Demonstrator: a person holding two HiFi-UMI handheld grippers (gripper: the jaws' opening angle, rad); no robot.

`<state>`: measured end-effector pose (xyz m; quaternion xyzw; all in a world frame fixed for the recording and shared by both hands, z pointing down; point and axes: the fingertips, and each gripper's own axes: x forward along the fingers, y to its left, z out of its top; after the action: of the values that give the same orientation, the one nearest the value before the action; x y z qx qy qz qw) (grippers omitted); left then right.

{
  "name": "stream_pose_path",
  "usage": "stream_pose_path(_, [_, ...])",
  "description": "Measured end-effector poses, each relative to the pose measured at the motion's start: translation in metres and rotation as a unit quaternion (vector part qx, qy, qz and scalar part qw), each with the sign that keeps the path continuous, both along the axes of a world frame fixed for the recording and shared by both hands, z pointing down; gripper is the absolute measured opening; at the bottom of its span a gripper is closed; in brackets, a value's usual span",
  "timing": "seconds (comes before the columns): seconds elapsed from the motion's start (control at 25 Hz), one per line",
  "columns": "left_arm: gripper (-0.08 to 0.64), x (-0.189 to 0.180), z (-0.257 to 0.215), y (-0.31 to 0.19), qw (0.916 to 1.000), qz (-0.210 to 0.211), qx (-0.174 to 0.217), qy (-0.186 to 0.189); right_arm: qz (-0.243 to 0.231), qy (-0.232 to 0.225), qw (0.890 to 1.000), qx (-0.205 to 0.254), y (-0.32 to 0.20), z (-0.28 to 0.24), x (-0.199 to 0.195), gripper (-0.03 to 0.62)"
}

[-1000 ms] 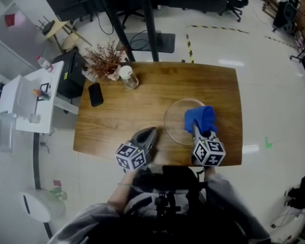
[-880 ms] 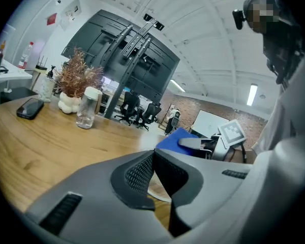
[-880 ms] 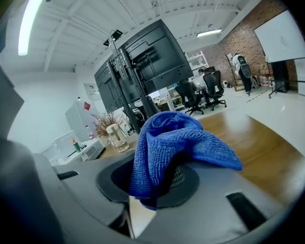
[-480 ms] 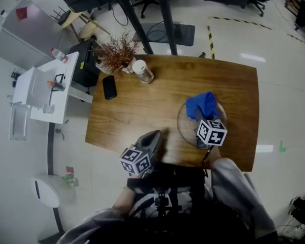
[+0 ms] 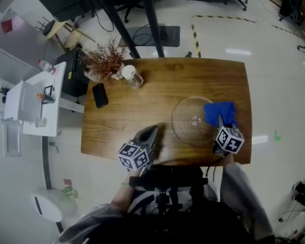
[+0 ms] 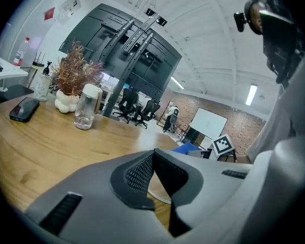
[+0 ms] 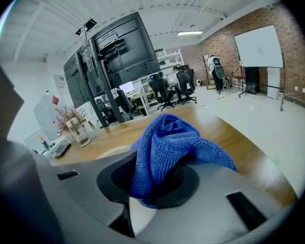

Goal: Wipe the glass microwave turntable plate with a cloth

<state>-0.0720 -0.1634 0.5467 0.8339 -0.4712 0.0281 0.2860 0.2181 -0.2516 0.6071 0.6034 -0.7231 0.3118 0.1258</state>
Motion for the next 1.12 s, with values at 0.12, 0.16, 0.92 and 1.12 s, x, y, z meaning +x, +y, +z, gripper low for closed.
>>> stream_pose_path(0.12, [0.0, -0.001, 0.001, -0.004, 0.9999, 0.014, 0.002, 0.001, 0.006, 0.024, 1.0, -0.003, 0.008, 0.001, 0.015, 0.078])
stream_pose_path(0.16, [0.0, -0.002, 0.001, -0.005, 0.9999, 0.017, 0.002, 0.001, 0.006, 0.029, 1.0, -0.001, 0.009, -0.001, 0.015, 0.078])
stream_pose_path(0.92, [0.0, -0.029, -0.006, -0.028, 0.9993, 0.033, 0.017, 0.008, -0.121, -0.059, 0.991, -0.022, 0.015, -0.001, -0.183, 0.078])
stream_pose_path(1.12, [0.0, -0.02, -0.003, -0.032, 0.9987, 0.045, 0.013, 0.018, -0.067, -0.037, 0.996, -0.037, 0.026, 0.011, -0.121, 0.078])
